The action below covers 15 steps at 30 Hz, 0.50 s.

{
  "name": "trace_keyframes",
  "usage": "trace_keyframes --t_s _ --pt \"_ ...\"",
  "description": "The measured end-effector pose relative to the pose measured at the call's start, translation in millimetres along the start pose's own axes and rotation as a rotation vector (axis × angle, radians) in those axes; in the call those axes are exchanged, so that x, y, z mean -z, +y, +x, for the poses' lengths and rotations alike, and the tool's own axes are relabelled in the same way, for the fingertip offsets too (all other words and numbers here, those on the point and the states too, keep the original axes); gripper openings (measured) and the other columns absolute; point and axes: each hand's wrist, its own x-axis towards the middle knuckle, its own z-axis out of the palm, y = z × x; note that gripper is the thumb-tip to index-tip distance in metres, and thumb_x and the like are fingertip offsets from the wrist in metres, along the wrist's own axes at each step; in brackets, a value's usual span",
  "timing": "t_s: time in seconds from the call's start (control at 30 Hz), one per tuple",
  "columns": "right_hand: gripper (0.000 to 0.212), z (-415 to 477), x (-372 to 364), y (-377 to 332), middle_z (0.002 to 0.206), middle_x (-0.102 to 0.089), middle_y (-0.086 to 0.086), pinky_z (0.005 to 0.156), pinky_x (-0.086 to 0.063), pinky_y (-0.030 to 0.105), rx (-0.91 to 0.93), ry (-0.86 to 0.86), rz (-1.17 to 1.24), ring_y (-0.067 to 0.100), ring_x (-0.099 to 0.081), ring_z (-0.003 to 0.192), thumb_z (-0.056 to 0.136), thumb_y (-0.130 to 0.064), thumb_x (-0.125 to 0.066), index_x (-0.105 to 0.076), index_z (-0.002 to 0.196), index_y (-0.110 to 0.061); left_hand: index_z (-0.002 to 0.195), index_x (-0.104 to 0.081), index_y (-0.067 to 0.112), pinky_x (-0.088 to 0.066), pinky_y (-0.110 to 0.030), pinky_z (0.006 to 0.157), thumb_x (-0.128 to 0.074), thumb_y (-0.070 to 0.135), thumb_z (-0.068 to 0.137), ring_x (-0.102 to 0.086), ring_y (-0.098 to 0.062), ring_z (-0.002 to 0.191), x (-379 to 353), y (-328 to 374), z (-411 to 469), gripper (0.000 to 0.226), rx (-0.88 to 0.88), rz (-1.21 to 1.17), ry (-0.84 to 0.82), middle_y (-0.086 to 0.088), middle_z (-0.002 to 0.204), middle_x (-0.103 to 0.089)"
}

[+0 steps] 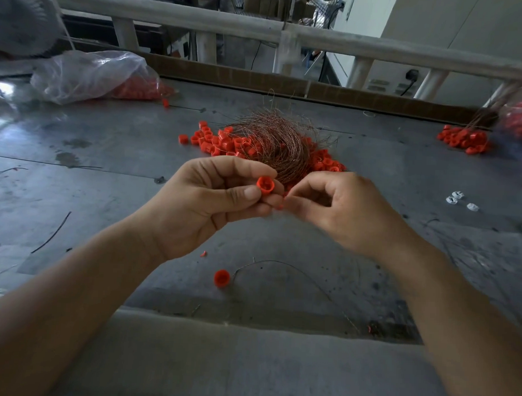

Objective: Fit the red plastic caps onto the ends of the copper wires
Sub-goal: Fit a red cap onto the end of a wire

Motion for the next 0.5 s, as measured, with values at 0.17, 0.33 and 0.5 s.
trace_keyframes --t_s 0.17,0.33,0.5 --pt "0.013 2.4 40.8 37.0 0.077 -0.061 -0.016 0.063 -0.042 0.018 -0.245 -0.035 -0.339 0.005 -0.058 0.073 0.073 -0.034 -0.073 -0.061 0.078 -0.032 0.082 -0.075 0.01 -0.055 -0.019 0.064 -0.067 0.008 0.06 -0.07 -0.016 0.076 0.1 -0.4 0.2 0.024 0.004 0.005 0.008 -0.009 0.082 -0.073" --pt "0.026 1.5 49.9 58.5 0.076 -0.058 -0.013 0.065 -0.04 0.021 -0.426 -0.181 -0.409 0.007 -0.058 0.074 0.066 -0.016 -0.08 -0.06 0.077 -0.03 0.083 -0.075 0.01 -0.055 -0.019 0.065 -0.066 0.008 0.06 -0.07 -0.016 0.077 0.2 0.5 -0.1 0.024 0.002 0.007 0.01 -0.009 0.082 -0.073" --pt "0.021 3.5 46.0 68.2 0.067 -0.06 -0.011 0.065 -0.039 0.02 -0.423 -0.146 -0.431 0.006 -0.056 0.067 0.069 -0.007 -0.075 -0.064 0.072 -0.025 0.082 -0.075 0.01 -0.055 -0.019 0.065 -0.067 0.008 0.06 -0.07 -0.016 0.076 -0.6 0.6 -0.3 0.024 0.003 0.01 0.011 -0.009 0.082 -0.073"
